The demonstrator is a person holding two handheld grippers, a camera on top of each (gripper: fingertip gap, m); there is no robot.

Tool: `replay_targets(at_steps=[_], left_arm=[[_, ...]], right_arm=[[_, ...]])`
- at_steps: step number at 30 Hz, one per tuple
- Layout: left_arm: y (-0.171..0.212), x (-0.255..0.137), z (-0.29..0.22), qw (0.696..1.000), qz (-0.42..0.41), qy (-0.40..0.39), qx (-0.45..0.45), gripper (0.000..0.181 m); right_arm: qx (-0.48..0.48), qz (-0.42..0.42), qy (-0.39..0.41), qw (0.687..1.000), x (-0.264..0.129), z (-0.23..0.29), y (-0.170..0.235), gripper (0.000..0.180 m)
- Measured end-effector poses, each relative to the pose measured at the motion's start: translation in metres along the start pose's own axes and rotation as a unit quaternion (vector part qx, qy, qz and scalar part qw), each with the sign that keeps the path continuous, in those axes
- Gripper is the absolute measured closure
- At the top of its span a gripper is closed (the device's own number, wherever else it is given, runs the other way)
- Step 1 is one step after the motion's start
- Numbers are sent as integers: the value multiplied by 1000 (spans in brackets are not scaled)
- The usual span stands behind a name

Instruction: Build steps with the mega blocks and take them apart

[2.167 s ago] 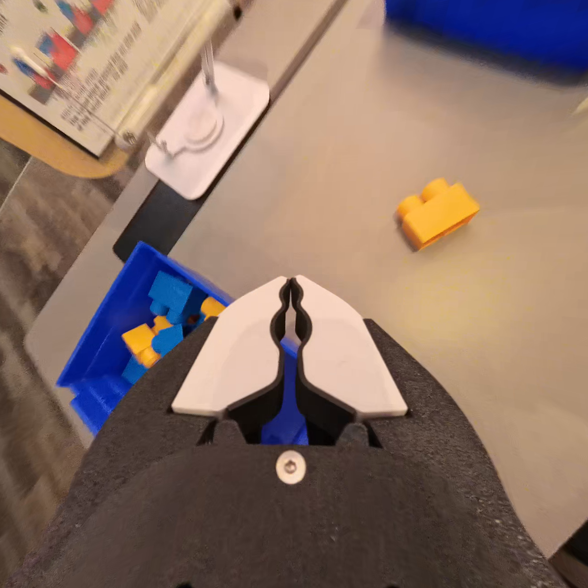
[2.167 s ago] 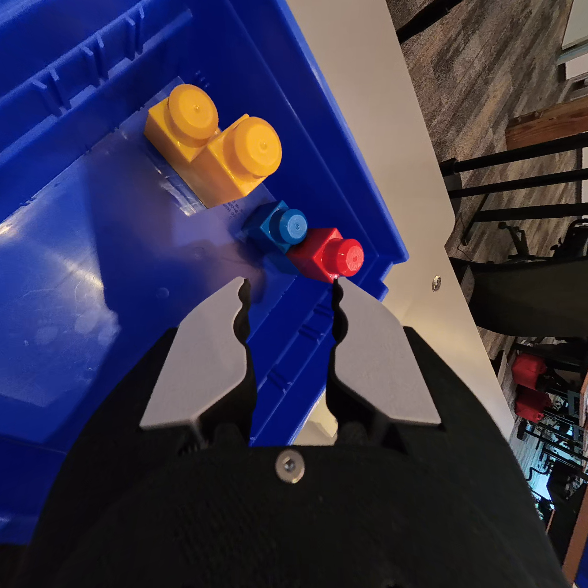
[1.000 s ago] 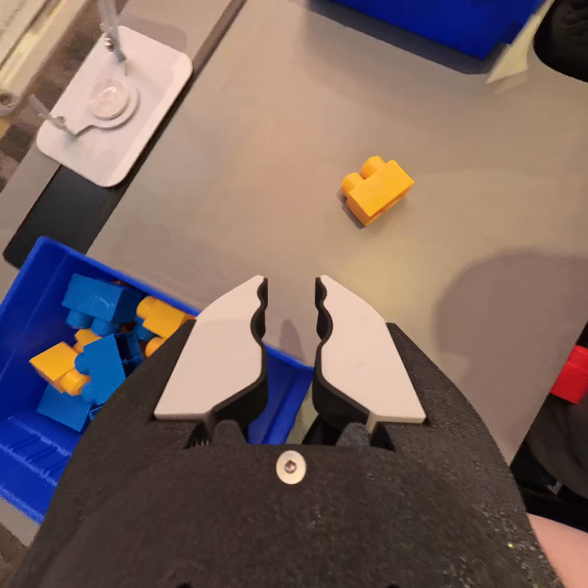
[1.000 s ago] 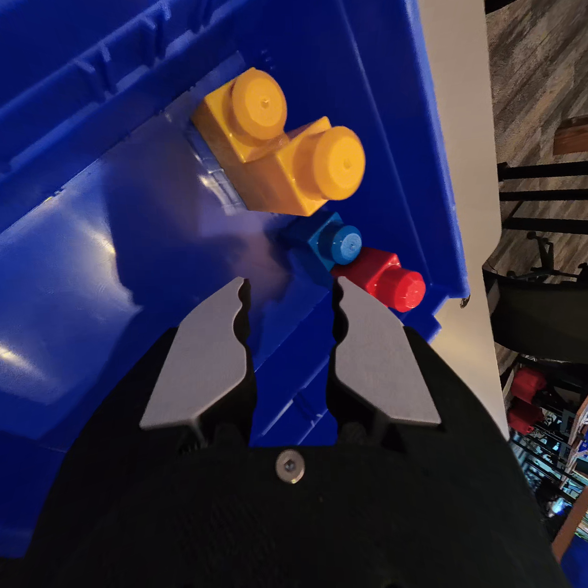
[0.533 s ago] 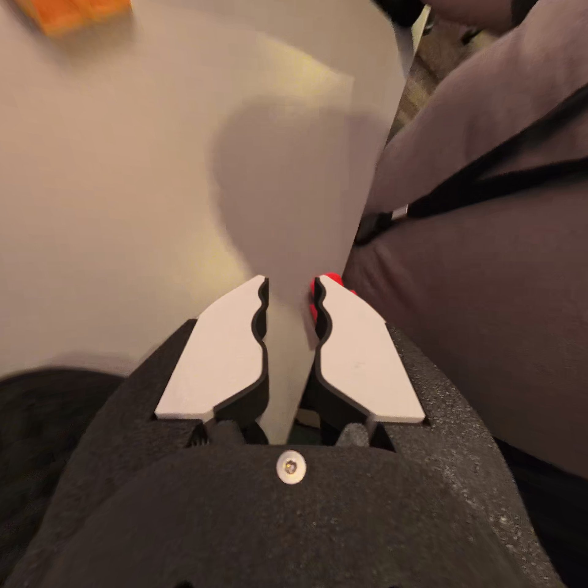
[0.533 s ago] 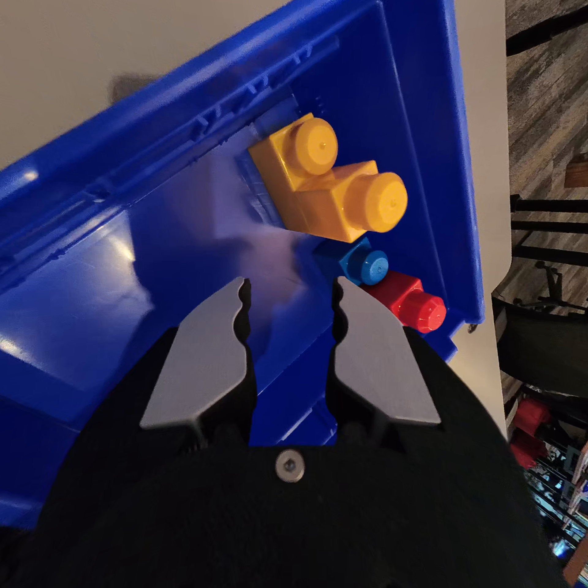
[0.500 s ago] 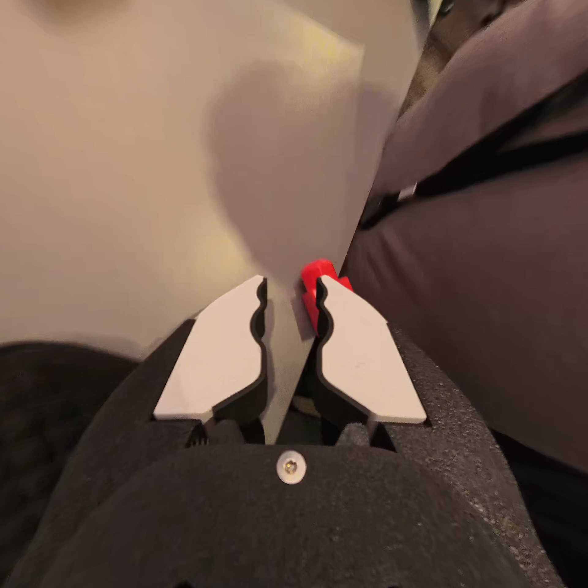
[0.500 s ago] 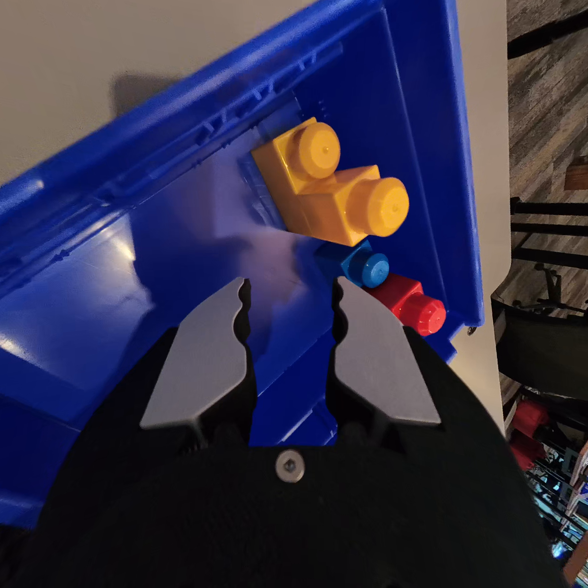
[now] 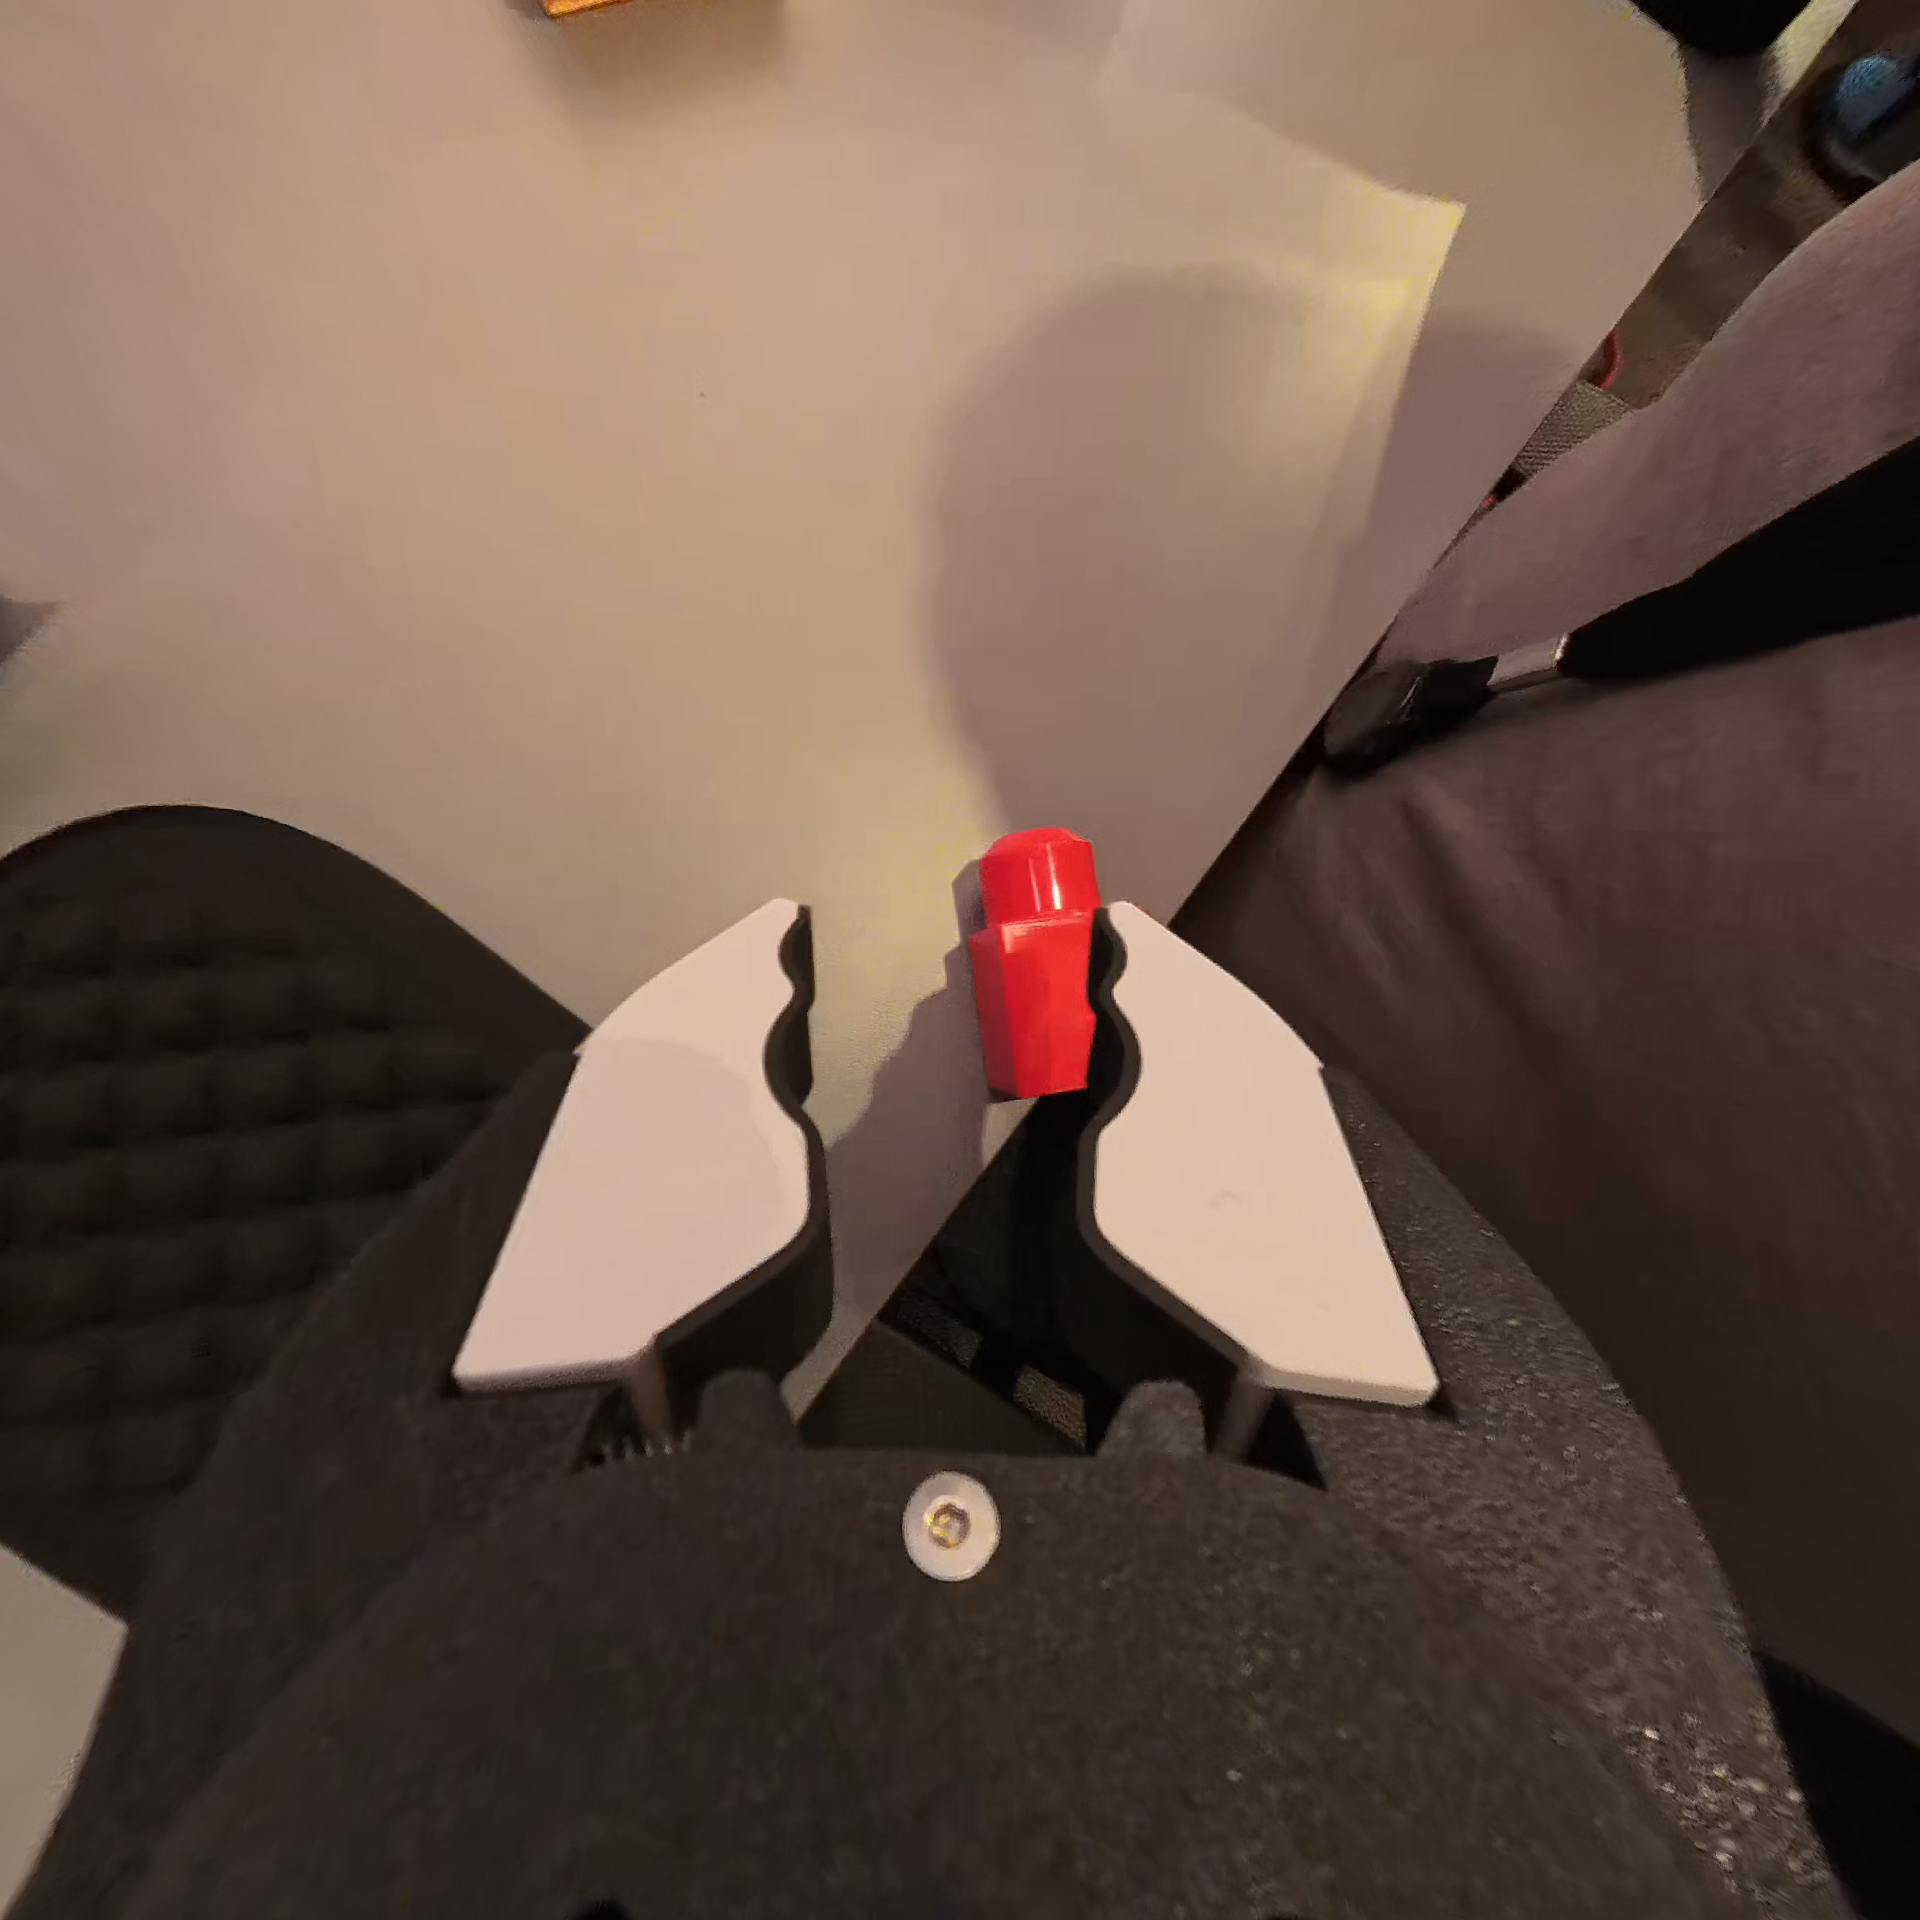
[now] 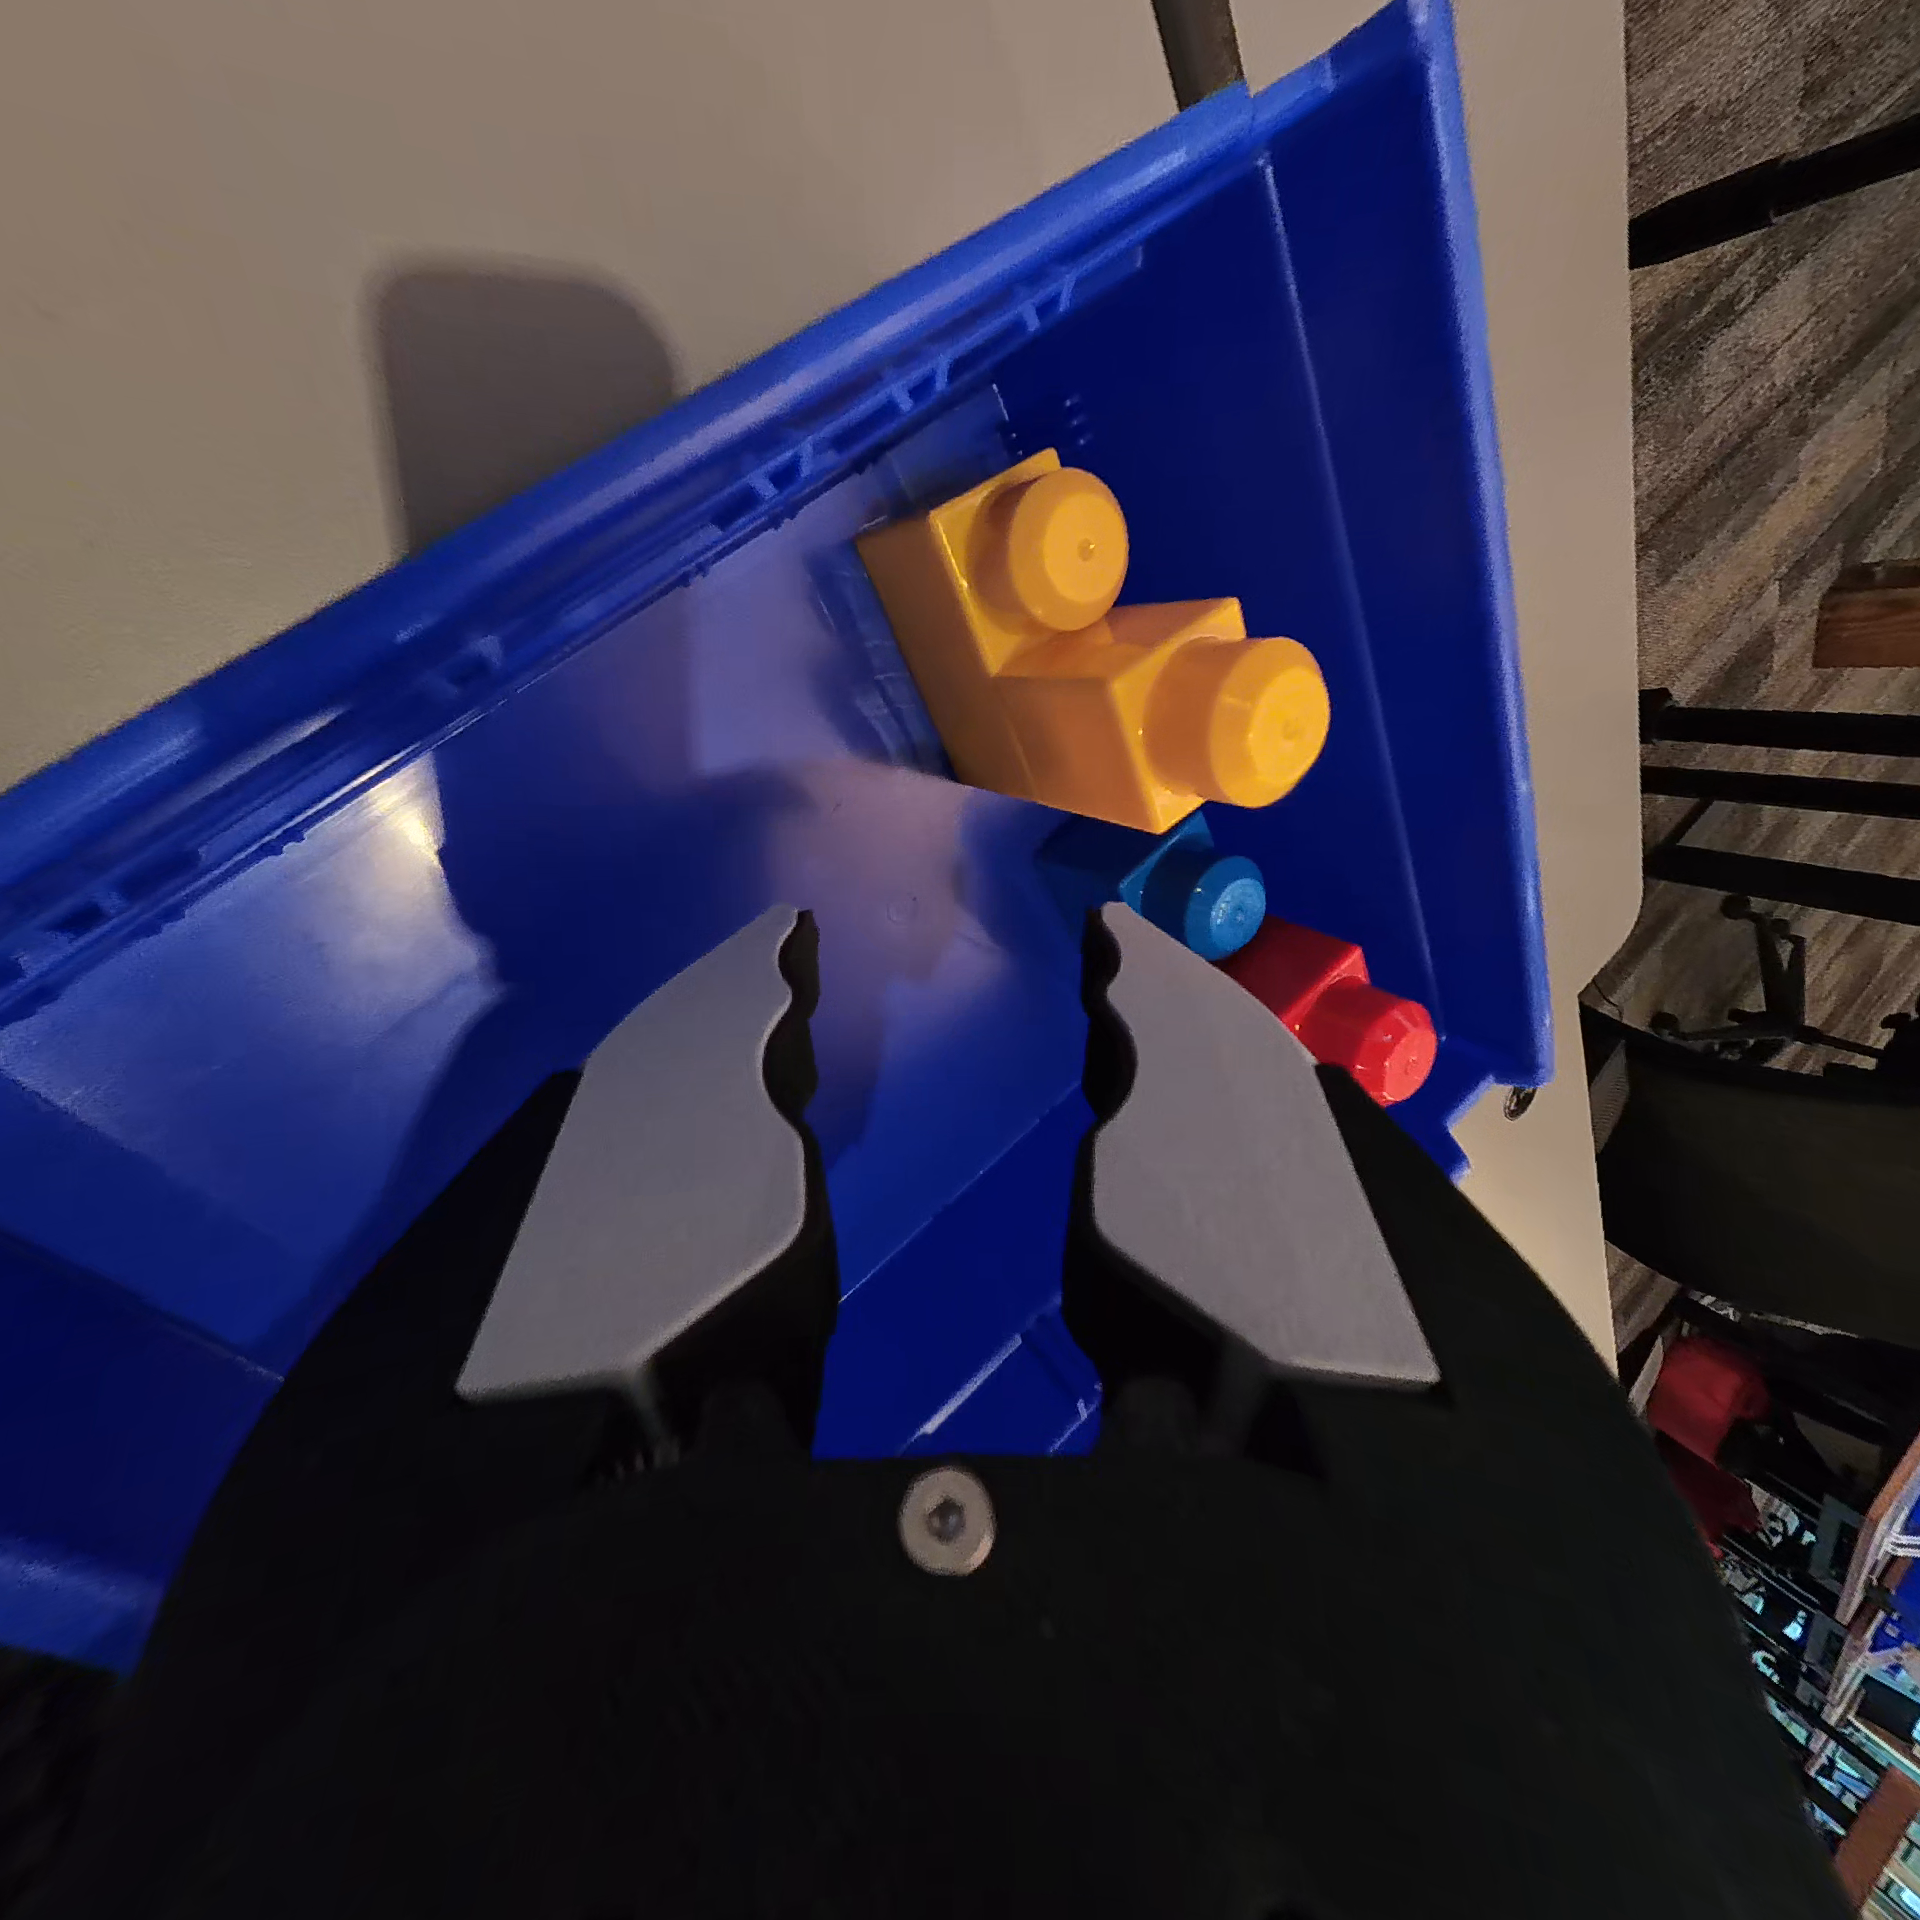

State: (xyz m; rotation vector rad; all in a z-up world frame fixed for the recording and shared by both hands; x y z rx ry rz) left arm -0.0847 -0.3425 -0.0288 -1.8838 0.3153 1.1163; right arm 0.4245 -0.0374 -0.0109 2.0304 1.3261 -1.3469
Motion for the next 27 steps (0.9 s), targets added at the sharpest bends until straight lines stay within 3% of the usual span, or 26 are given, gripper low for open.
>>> replay_targets(at_steps=[6, 14, 27], left_arm=[[14, 3, -22, 1000, 1, -29, -4, 119], [23, 14, -45, 996, 6, -83, 18, 117], [28, 33, -51, 989, 17, -145, -10, 132]], right_arm=[[-6, -22, 3, 1000, -11, 3, -3, 129], [-9, -52, 19, 998, -34, 6, -3, 130], [-2, -97, 36, 995, -70, 5, 9, 131]])
Point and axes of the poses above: each gripper's, where its closed fingertips meet, x out along the fingers, y out of its underside, z = x × y across the jaws, the point moved 10 cm from there along -x, back along the fingers, and after that the axes turned 2 degrees about z, right-handed, at the moved point
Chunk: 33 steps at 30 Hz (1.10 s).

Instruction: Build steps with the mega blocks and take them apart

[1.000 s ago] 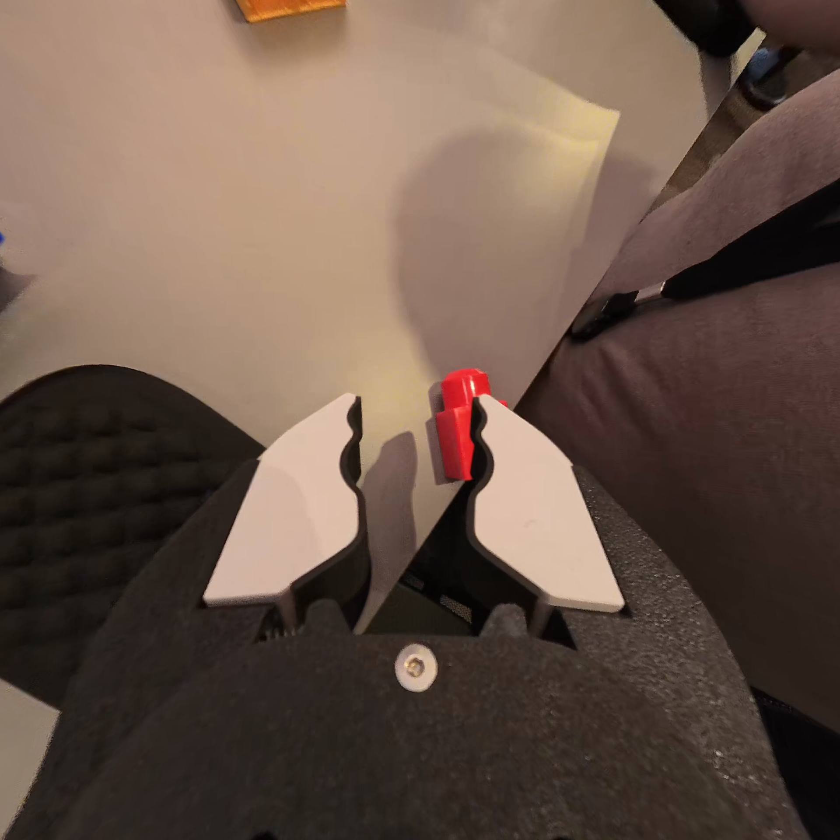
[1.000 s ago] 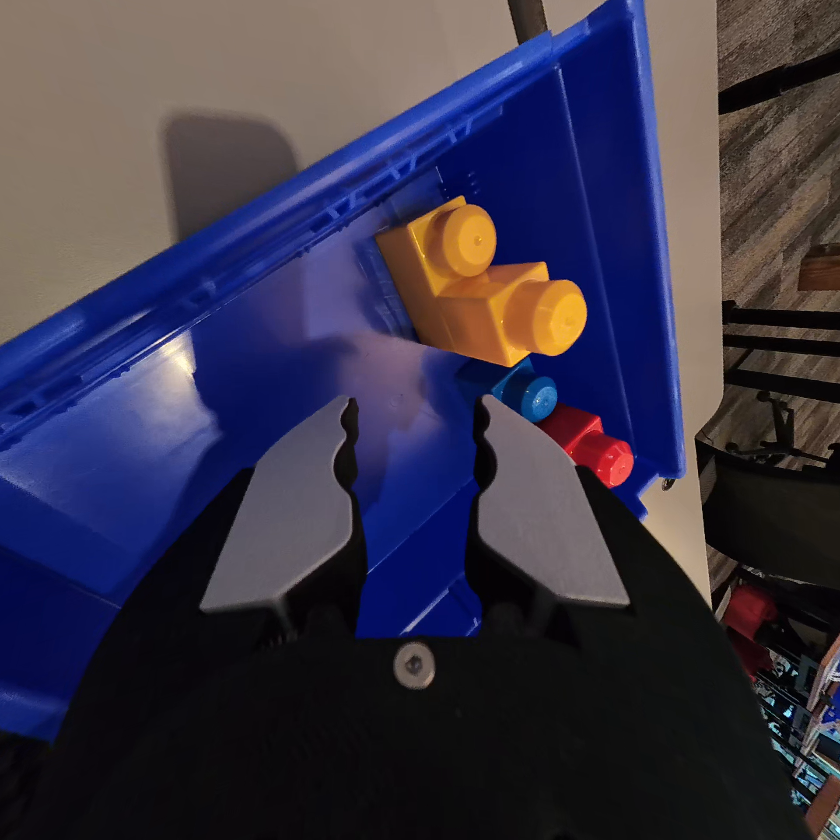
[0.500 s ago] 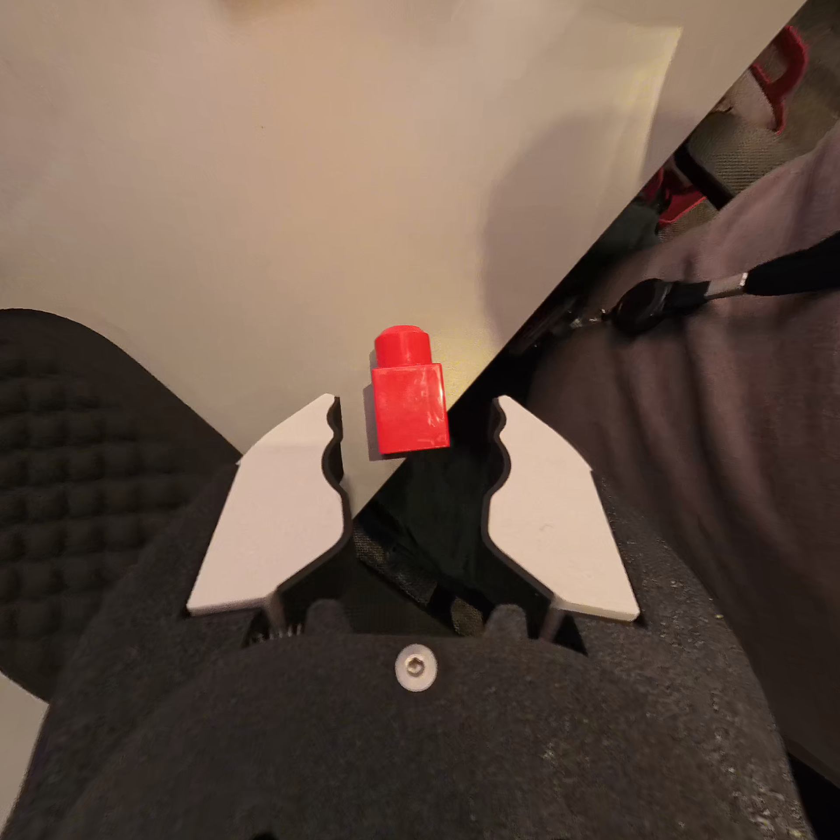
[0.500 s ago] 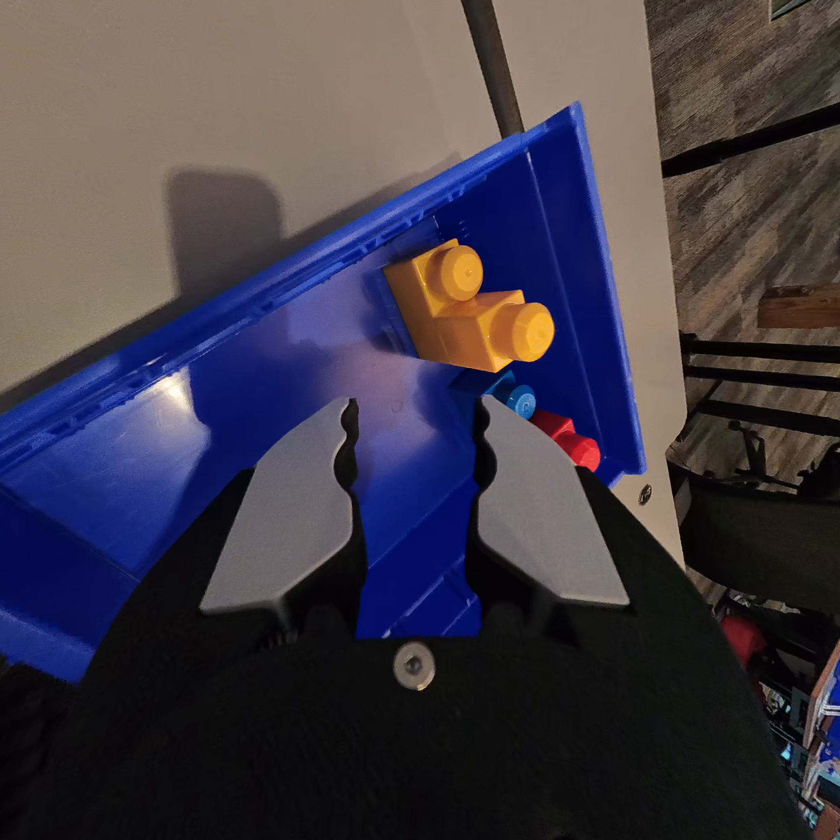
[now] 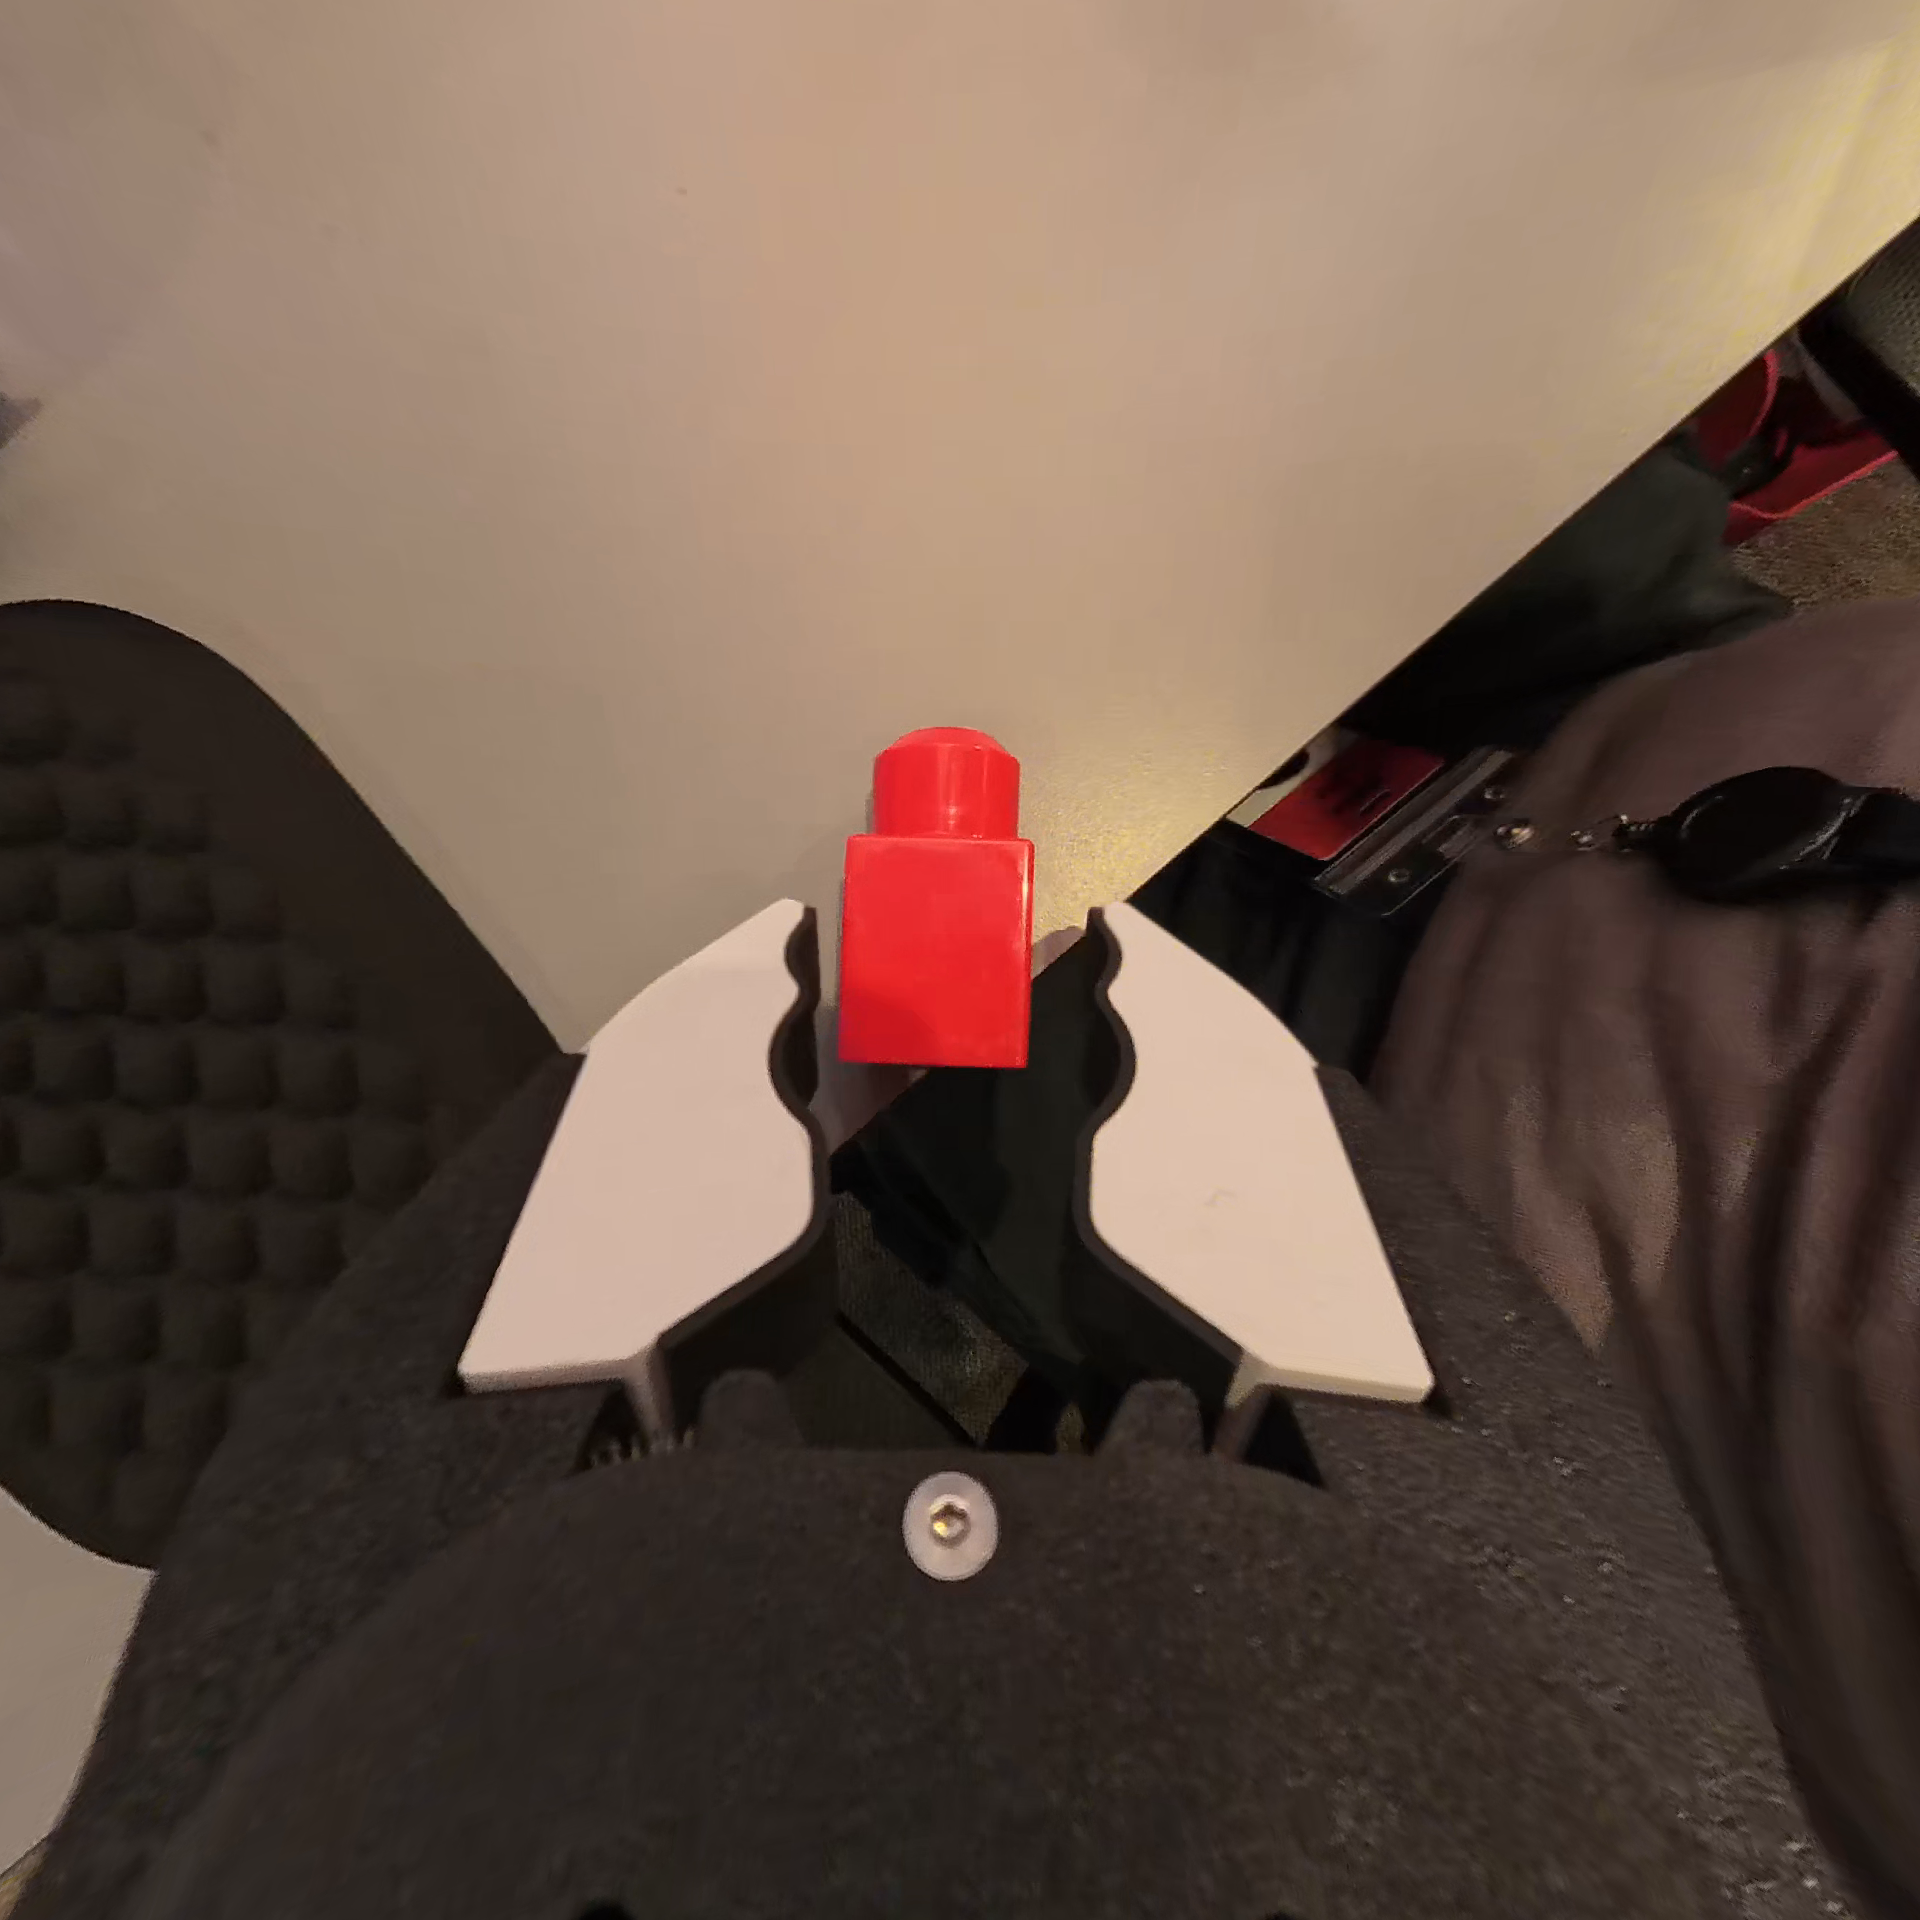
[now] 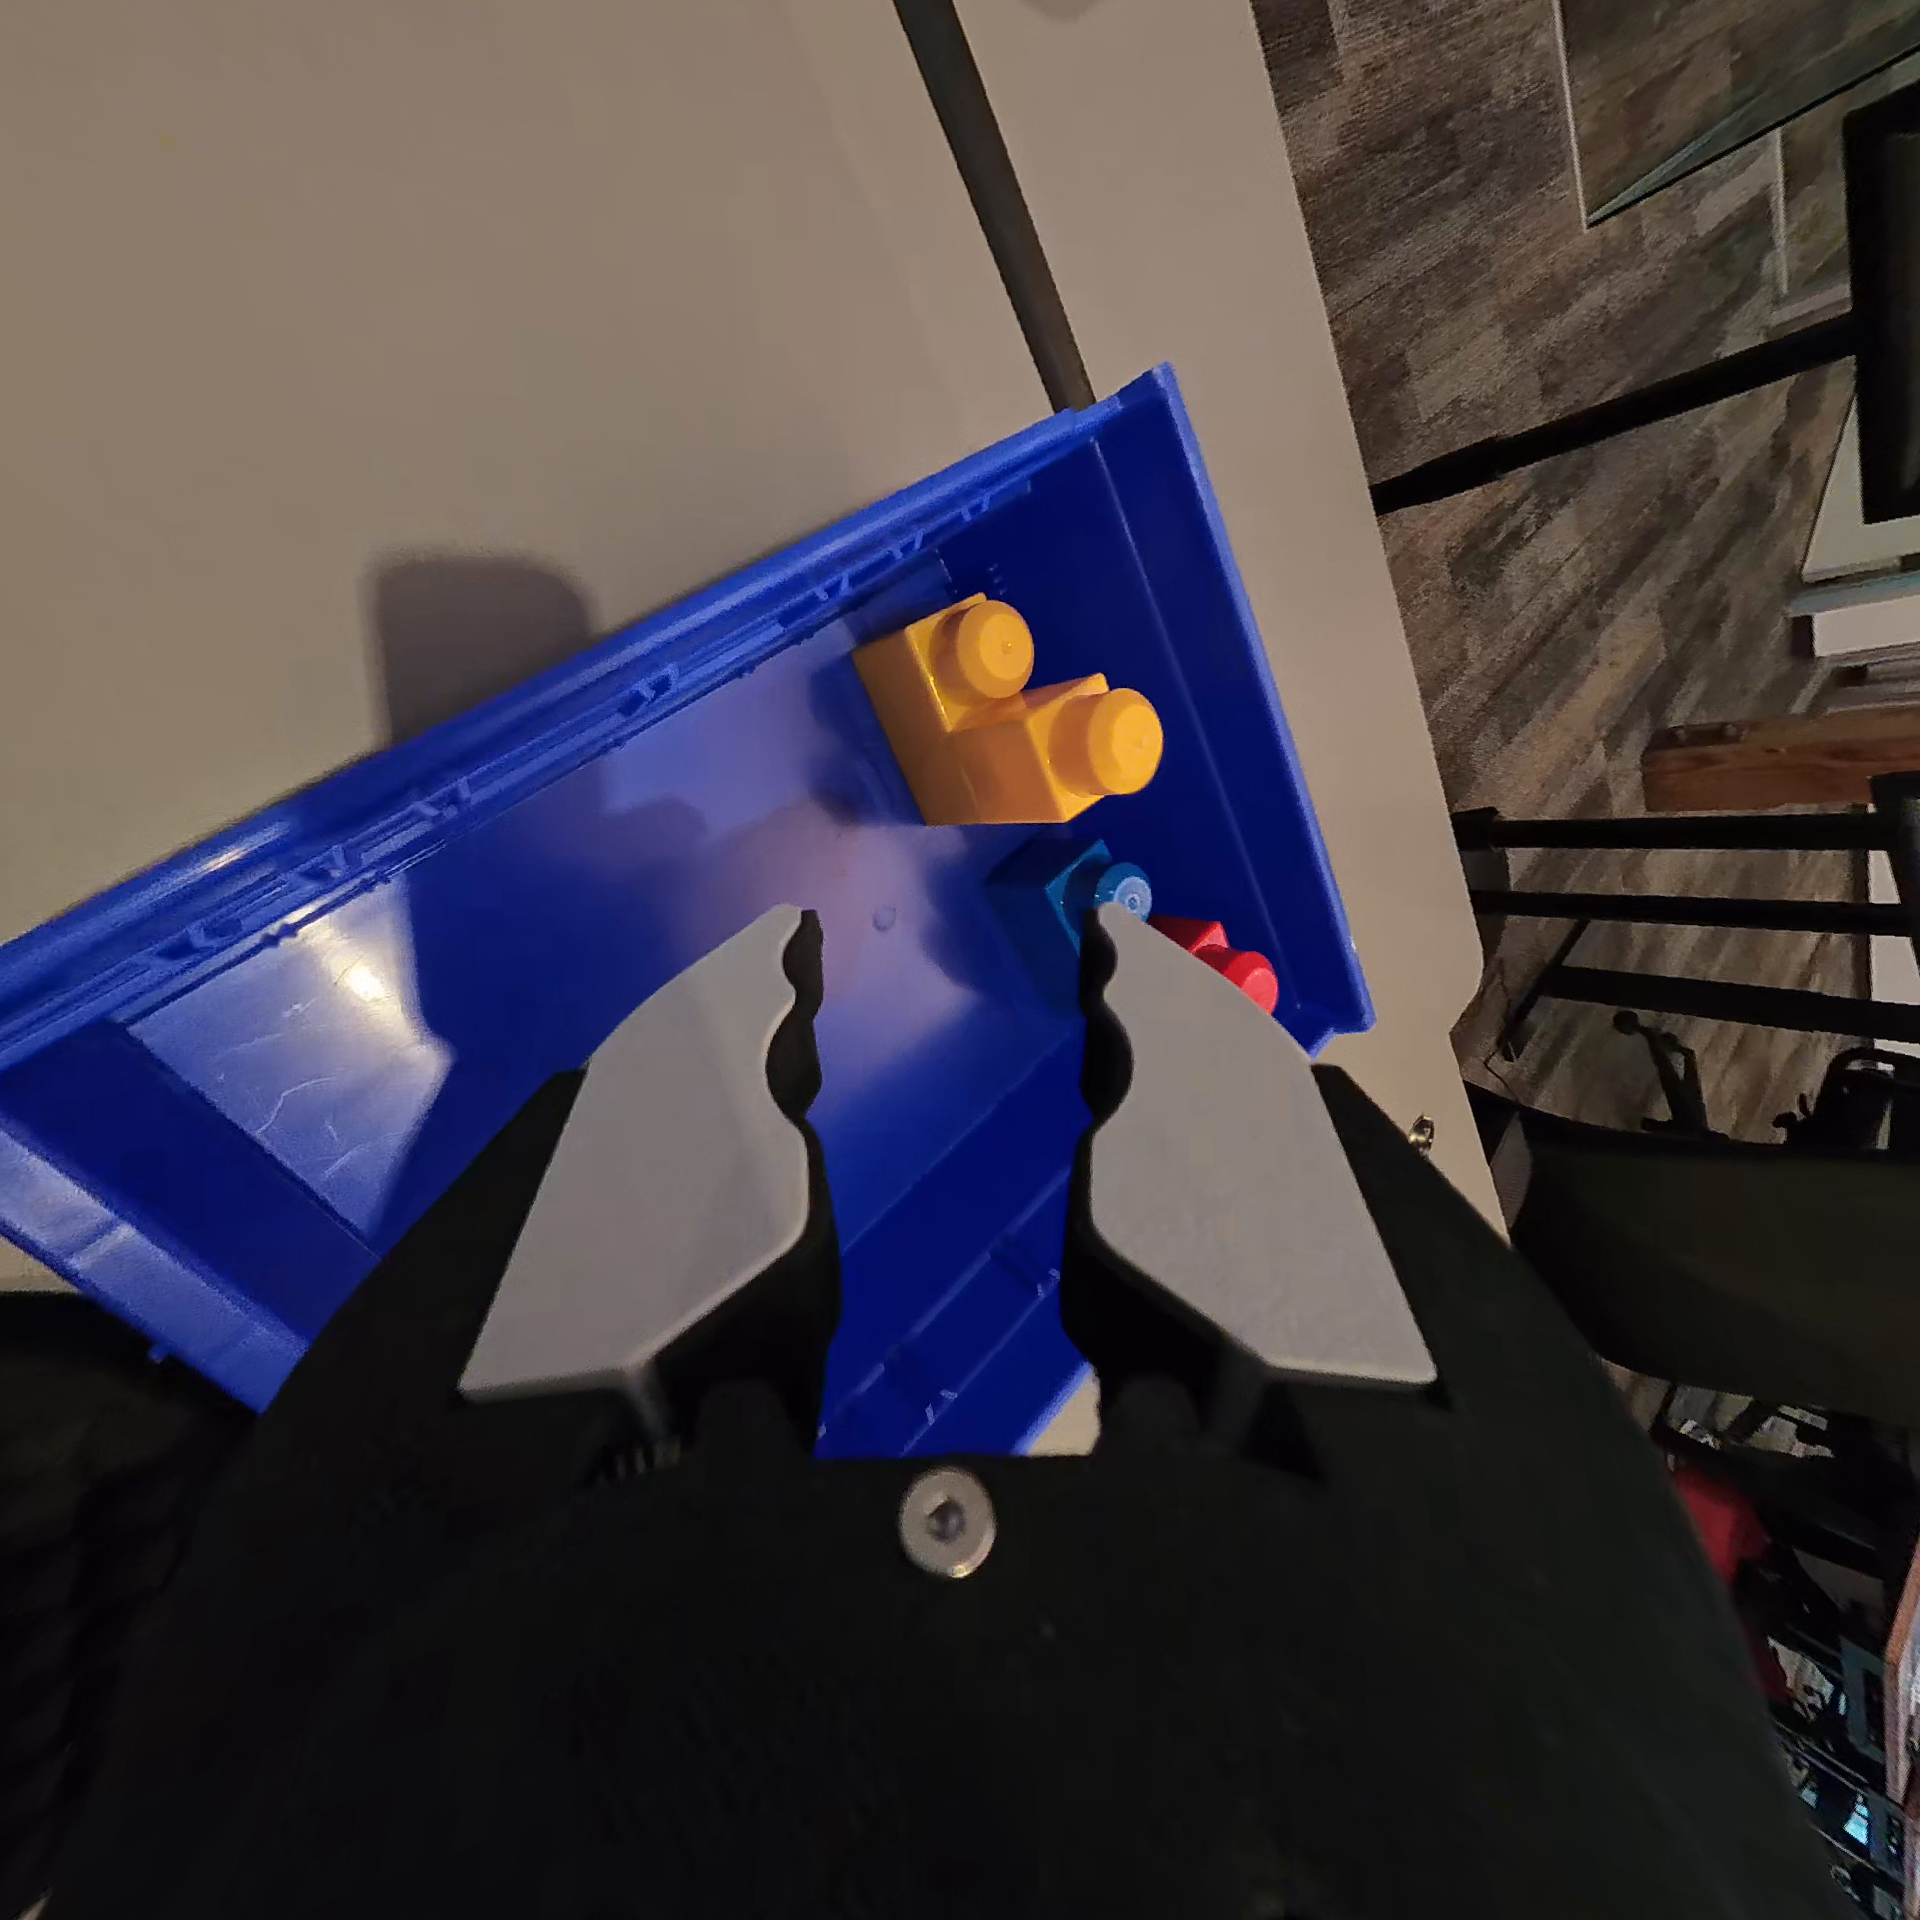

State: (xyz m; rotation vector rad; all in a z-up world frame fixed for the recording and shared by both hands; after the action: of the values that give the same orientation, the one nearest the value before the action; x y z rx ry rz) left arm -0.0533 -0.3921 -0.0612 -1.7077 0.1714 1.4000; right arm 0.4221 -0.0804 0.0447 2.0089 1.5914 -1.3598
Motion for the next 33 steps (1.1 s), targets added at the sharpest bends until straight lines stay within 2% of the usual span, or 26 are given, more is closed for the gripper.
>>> replay_targets(at_steps=[2, 3, 6, 11, 14, 18, 21, 23, 27, 33], left_arm=[[1, 4, -1, 1000, 16, -2, -1, 135], [1, 5, -1, 1000, 20, -3, -2, 143], [-5, 7, -2, 1000, 11, -9, -7, 144], [-43, 12, -7, 999, -39, -8, 28, 144], [-91, 31, -13, 996, -79, 12, 36, 144], [-177, 72, -25, 989, -139, 41, 19, 144], [-235, 110, -25, 989, -148, -13, 17, 144], [-261, 134, -23, 990, -133, -53, 16, 144], [-282, 169, -27, 994, -100, -42, -12, 144], [-286, 185, -27, 994, -98, -13, -52, 144]], right_arm=[[2, -6, 0, 1000, -3, -1, 1, 131], [3, -8, -1, 1000, -4, -2, 1, 133], [3, -10, -3, 1000, -5, -2, 2, 133], [0, -13, -6, 1000, -5, -3, 2, 134], [5, -21, -6, 1000, -8, -5, 3, 134], [17, -22, -7, 1000, -11, -8, 11, 134], [29, -22, -9, 999, -11, -12, 18, 134], [35, -19, -13, 999, -9, -14, 22, 134], [42, -13, -18, 999, -5, -17, 27, 133], [42, -19, -28, 999, -3, -17, 27, 134]])
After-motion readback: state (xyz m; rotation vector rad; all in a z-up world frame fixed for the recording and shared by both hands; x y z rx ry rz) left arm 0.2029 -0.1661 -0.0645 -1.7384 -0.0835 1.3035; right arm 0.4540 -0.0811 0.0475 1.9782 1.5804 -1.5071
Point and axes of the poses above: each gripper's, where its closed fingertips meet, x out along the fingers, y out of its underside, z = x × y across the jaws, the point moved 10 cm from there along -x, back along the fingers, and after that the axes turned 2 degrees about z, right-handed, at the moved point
